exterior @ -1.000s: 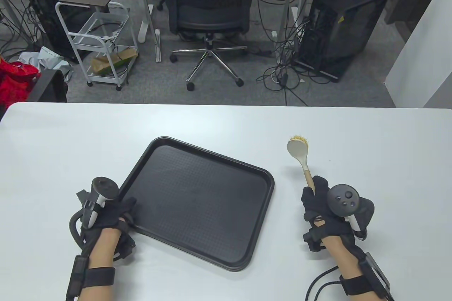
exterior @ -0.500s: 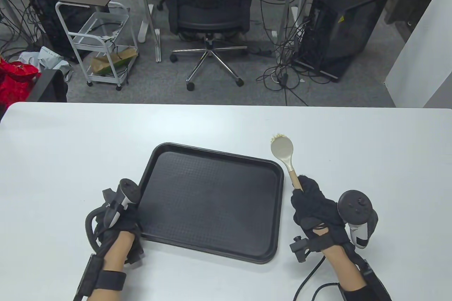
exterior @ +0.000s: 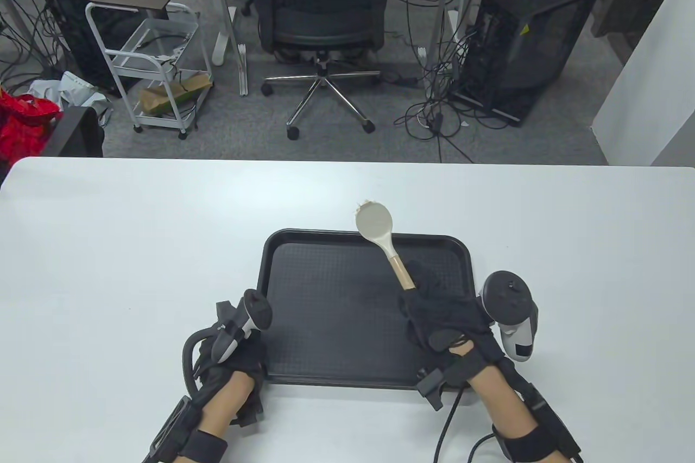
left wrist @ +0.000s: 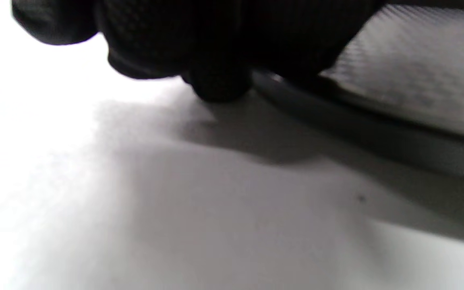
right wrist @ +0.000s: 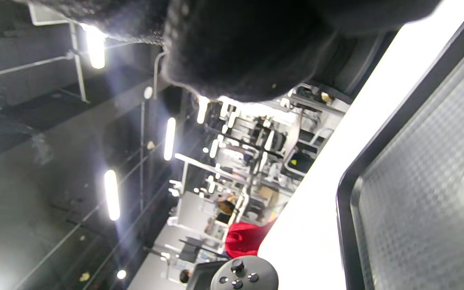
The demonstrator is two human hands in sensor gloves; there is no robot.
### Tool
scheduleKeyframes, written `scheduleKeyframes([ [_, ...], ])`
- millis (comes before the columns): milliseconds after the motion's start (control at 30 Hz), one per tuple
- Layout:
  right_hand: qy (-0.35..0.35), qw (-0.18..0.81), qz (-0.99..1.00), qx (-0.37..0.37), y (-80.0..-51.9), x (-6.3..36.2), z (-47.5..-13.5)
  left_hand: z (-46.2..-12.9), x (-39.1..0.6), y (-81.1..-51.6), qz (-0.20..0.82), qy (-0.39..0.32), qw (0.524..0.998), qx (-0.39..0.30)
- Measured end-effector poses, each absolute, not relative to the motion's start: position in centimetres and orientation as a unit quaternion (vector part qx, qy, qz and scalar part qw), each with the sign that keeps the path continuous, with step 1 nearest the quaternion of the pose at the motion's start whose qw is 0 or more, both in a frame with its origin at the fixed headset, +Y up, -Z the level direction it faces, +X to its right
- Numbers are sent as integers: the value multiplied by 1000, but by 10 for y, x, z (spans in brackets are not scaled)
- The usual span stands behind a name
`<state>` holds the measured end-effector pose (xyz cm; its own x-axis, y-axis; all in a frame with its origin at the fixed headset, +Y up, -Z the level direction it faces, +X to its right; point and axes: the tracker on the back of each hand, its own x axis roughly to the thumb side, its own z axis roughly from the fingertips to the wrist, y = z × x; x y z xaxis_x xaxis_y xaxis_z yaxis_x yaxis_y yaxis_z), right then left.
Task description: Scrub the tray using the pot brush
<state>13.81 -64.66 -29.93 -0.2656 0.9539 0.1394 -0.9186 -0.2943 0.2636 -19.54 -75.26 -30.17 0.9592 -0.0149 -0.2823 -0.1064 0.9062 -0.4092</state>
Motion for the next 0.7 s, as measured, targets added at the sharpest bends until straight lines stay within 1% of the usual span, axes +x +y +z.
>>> scheduleKeyframes([
  [67, 81, 585, 798, 118, -648, 122, -305, -299, -195, -753, 27, 138, 968, -208],
  [200, 115, 577, 805, 73, -664, 88, -324, -297, -200, -756, 54, 133, 969, -202],
  [267, 155, 571, 805, 45, -679, 73, -338, -297, -203, -757, 68, 130, 968, -203],
  [400, 201, 575, 793, 7, -711, 50, -359, -297, -206, -758, 86, 122, 967, -204],
  [467, 217, 560, 799, -6, -723, 45, -368, -298, -205, -758, 82, 119, 968, -207],
  [567, 247, 570, 784, -12, -736, 37, -379, -298, -203, -758, 72, 117, 969, -205],
  [700, 259, 555, 791, -17, -748, 25, -386, -297, -202, -757, 69, 118, 969, -206],
])
